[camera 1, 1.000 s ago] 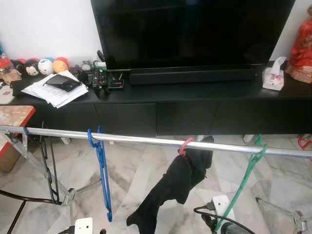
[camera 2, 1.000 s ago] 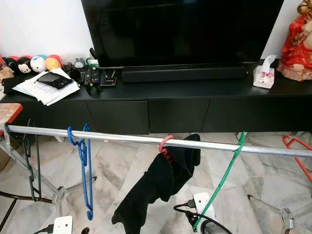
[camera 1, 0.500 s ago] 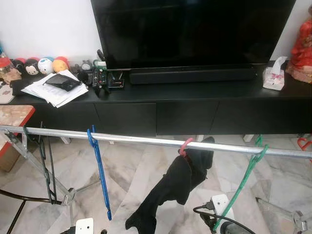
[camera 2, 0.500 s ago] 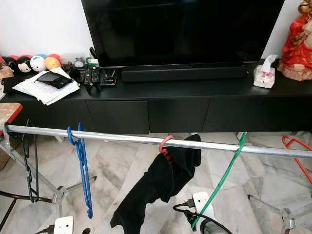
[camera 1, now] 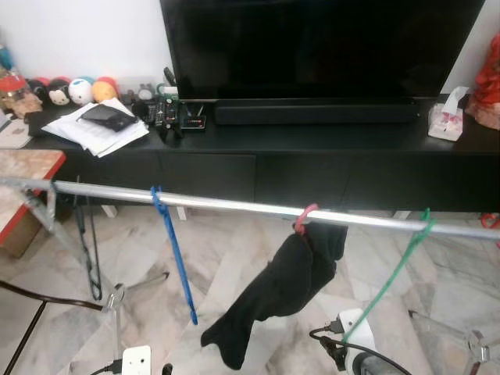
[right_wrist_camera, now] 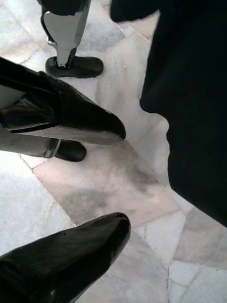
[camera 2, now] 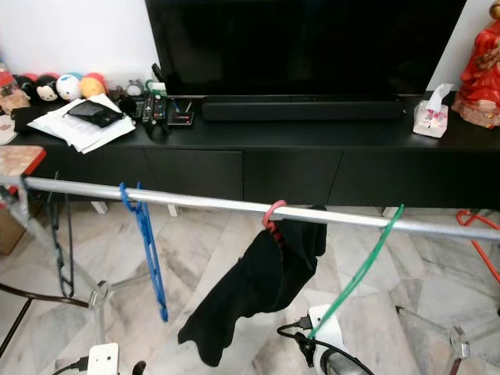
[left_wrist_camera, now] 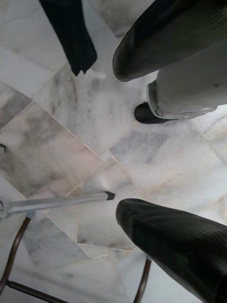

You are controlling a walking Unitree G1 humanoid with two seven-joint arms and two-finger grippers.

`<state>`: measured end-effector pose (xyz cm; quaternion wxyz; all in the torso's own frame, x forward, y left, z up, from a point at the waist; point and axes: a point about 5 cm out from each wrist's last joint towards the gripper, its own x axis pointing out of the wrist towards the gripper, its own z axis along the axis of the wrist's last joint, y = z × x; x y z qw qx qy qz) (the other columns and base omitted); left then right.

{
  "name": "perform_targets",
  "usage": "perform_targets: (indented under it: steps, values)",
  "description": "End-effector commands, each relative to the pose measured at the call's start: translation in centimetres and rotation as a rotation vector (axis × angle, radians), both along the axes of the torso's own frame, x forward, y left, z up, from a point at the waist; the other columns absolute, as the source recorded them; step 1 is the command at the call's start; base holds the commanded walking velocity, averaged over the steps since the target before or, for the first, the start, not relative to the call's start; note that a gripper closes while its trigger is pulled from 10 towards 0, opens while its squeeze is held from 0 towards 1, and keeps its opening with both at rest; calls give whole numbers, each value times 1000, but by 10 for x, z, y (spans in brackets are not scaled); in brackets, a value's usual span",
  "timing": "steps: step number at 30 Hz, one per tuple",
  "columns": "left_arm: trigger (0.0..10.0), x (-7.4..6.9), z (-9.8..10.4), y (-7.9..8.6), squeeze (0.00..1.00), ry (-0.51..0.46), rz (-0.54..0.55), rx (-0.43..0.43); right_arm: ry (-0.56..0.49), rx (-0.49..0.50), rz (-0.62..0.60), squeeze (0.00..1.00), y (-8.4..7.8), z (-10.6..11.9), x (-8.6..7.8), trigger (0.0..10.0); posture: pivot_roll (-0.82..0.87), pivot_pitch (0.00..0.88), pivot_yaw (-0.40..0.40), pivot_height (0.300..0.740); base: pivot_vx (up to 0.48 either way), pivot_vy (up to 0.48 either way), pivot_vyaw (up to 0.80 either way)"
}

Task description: Hang hanger

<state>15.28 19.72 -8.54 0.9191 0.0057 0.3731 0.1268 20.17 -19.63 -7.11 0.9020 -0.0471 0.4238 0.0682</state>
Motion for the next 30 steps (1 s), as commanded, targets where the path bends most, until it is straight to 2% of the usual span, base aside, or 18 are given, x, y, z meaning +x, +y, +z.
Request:
perform_targets:
  steps: [1,10,26,30]
  values:
    - [10000,-5,-2,2,0,17,28,-2,-13,11,-12,0,1,0,0,10000,-137,0,23,740,-334,0,0]
    - [10000,-5,-2,1,0,18,26,-1,-22,6,-19,0,0,0,0,10000,-137,0,23,740,-335,0,0]
    - [10000,-5,-3,0,0,26,20,-4,43,-66,-7,0,-3,-3,-3,10000,-136,0,26,740,-336,0,0]
    - [10000,-6,-3,1,0,33,15,-2,51,-40,-80,0,-3,-5,-6,10000,-137,0,32,740,-336,0,0]
